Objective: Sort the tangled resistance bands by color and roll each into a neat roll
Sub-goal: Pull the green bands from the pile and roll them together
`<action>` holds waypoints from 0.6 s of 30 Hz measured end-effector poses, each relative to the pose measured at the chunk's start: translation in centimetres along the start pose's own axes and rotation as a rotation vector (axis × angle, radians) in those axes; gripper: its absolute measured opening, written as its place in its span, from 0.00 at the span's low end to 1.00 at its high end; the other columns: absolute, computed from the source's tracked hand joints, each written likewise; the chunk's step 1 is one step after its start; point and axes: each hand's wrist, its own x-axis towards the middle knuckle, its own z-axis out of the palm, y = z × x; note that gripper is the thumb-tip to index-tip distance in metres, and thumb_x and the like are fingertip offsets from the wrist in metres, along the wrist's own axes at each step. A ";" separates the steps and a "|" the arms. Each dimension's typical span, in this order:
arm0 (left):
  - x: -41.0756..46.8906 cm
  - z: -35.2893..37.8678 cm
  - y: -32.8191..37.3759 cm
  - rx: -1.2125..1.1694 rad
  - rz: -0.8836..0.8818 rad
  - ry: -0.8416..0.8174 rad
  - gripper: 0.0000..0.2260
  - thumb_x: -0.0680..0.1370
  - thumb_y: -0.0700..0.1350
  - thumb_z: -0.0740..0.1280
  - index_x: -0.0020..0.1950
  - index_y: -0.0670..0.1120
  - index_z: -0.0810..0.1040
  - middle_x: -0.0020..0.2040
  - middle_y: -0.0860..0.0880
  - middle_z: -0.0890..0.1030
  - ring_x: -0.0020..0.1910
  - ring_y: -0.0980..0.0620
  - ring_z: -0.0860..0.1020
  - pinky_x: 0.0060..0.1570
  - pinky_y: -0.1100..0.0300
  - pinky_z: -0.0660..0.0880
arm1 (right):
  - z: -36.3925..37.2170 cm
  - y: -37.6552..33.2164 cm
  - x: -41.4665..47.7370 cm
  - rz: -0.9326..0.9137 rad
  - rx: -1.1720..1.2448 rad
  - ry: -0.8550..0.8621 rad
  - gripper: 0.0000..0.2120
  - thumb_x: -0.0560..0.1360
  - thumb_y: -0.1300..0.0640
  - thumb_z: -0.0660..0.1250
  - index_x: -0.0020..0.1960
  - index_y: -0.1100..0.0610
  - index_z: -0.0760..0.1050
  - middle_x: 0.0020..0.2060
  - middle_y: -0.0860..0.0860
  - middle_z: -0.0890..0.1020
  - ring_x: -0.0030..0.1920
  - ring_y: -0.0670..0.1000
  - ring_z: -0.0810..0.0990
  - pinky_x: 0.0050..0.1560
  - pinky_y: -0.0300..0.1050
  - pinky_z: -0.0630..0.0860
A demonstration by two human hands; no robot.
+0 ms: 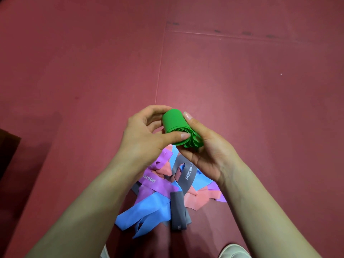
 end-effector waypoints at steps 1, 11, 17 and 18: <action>0.0 0.0 0.0 -0.004 0.009 0.002 0.24 0.61 0.32 0.79 0.54 0.44 0.79 0.52 0.47 0.83 0.53 0.53 0.82 0.58 0.60 0.77 | 0.0 0.0 0.0 0.025 -0.015 0.005 0.15 0.72 0.51 0.71 0.51 0.62 0.81 0.45 0.57 0.84 0.44 0.51 0.83 0.46 0.43 0.81; 0.1 0.2 -0.4 -0.028 -0.020 -0.025 0.22 0.63 0.30 0.77 0.54 0.42 0.79 0.51 0.46 0.83 0.50 0.54 0.82 0.50 0.65 0.79 | 0.0 -0.1 0.1 0.066 0.026 0.000 0.13 0.74 0.54 0.69 0.54 0.62 0.80 0.43 0.56 0.83 0.39 0.50 0.82 0.39 0.41 0.81; 0.0 0.2 -0.3 -0.020 -0.073 -0.057 0.24 0.63 0.31 0.77 0.57 0.41 0.78 0.52 0.46 0.83 0.51 0.53 0.82 0.50 0.64 0.79 | 0.0 0.0 0.2 0.023 -0.044 0.027 0.14 0.73 0.55 0.70 0.55 0.62 0.79 0.43 0.57 0.83 0.37 0.50 0.82 0.38 0.41 0.80; -0.1 0.2 -0.2 -0.024 -0.088 -0.079 0.24 0.63 0.33 0.78 0.58 0.41 0.78 0.52 0.46 0.84 0.51 0.53 0.82 0.49 0.64 0.79 | 0.0 0.1 0.2 0.012 -0.064 0.044 0.16 0.73 0.55 0.70 0.57 0.63 0.79 0.43 0.57 0.82 0.37 0.50 0.82 0.39 0.42 0.80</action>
